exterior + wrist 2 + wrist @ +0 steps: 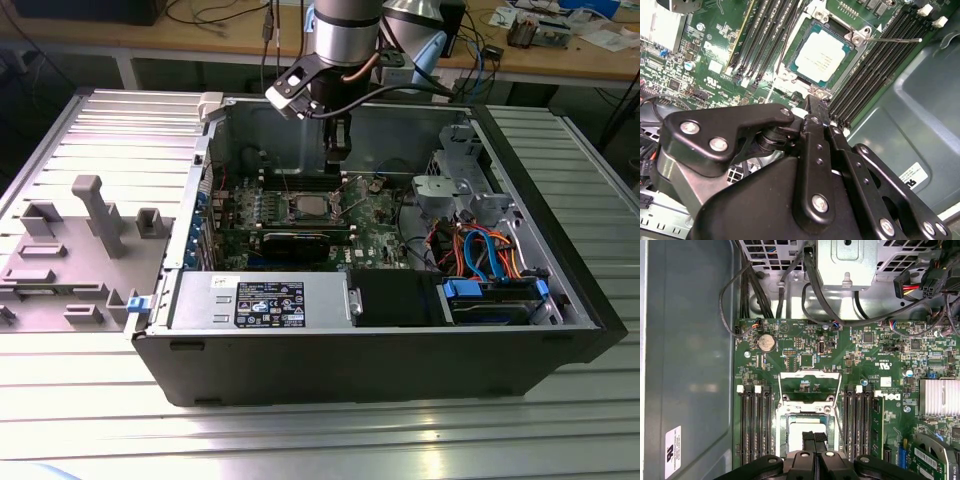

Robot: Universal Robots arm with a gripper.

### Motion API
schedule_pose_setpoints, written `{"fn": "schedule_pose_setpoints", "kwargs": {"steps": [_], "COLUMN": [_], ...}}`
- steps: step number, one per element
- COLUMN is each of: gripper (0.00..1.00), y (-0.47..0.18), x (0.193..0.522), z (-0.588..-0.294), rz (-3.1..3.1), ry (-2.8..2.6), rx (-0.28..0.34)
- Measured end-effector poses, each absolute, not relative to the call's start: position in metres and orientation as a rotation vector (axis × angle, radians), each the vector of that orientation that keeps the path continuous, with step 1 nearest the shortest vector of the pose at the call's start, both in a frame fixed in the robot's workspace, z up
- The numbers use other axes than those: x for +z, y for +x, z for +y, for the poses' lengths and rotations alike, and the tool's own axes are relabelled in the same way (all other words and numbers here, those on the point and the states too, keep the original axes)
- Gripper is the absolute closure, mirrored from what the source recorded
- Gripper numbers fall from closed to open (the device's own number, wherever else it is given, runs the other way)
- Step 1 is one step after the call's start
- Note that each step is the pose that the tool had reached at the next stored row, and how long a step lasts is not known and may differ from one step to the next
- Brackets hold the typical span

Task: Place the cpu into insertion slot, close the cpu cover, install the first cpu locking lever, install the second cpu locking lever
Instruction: 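Close the cpu cover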

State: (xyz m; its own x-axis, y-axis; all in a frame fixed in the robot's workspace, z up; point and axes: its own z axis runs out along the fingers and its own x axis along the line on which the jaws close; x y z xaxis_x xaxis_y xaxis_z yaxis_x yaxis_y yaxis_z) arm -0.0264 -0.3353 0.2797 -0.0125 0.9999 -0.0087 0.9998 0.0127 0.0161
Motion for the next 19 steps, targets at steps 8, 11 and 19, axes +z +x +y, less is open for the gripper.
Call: {"fn": "schedule_pose_setpoints", "kwargs": {"steps": [8, 11, 19], "gripper": [0.89, 0.89, 0.89], "y": [-0.0262, -0.0257, -0.0239], "x": [0.2797, 0.2797, 0.2797], "z": [-0.3349, -0.3348, -0.3348], "rz": [2.221, 2.220, 2.220], "ry": [2.193, 2.193, 2.193], "rx": [0.004, 0.003, 0.003]}}
